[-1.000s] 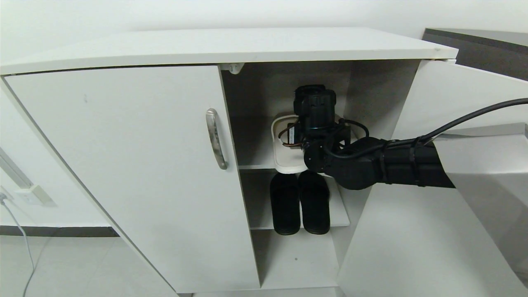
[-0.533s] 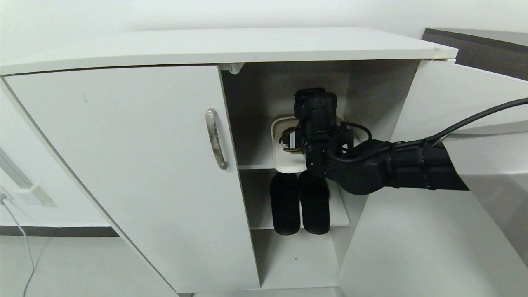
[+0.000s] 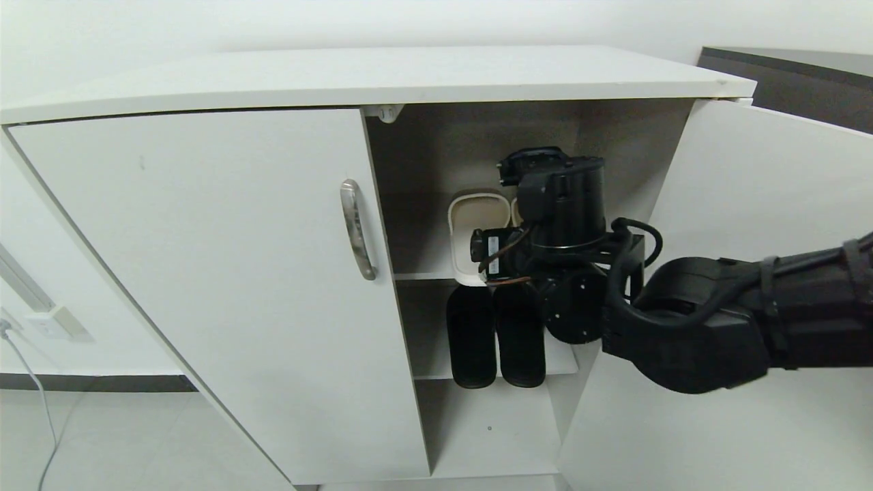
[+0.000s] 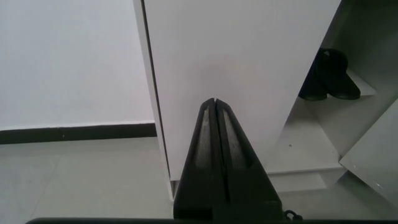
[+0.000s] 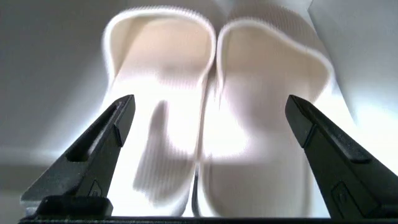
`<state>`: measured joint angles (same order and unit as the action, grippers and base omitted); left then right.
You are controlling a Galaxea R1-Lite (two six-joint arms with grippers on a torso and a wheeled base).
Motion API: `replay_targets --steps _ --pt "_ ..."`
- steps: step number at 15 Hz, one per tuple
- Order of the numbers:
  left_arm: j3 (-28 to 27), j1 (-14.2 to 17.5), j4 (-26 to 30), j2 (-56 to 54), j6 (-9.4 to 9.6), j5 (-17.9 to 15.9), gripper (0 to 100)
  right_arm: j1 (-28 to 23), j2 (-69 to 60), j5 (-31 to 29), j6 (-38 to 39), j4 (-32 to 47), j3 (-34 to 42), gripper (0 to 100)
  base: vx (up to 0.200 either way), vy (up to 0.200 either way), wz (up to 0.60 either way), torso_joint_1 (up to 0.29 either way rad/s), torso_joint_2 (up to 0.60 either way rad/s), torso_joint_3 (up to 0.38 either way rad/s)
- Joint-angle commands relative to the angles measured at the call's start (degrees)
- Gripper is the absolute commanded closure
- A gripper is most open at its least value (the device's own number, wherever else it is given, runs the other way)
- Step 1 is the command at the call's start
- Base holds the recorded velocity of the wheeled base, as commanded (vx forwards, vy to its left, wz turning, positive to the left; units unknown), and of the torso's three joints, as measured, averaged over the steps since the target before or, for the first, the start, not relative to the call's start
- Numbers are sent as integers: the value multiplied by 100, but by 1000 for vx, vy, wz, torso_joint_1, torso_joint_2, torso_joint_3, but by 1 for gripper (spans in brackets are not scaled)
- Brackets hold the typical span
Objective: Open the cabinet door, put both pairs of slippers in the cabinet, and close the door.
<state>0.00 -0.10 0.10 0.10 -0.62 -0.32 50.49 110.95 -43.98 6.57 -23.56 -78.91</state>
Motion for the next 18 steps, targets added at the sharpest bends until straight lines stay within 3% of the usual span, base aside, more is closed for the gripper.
replay_targets --steps 1,3,4,18 --pt "0 1 -1 -1 1 -3 100 233 -697 30 2 -438 886 0 0 0 0 0 0 0" --pt "0 1 -1 -1 9 -3 100 338 -899 92 -15 -781 1343 0 0 0 0 0 0 0" --pt "0 1 -1 -1 18 -3 100 453 -1040 180 -24 -957 1616 100 0 0 0 0 0 0" --pt "0 1 -1 -1 9 -3 100 514 -1058 188 11 -1080 1976 100 -14 0 0 0 1 1"
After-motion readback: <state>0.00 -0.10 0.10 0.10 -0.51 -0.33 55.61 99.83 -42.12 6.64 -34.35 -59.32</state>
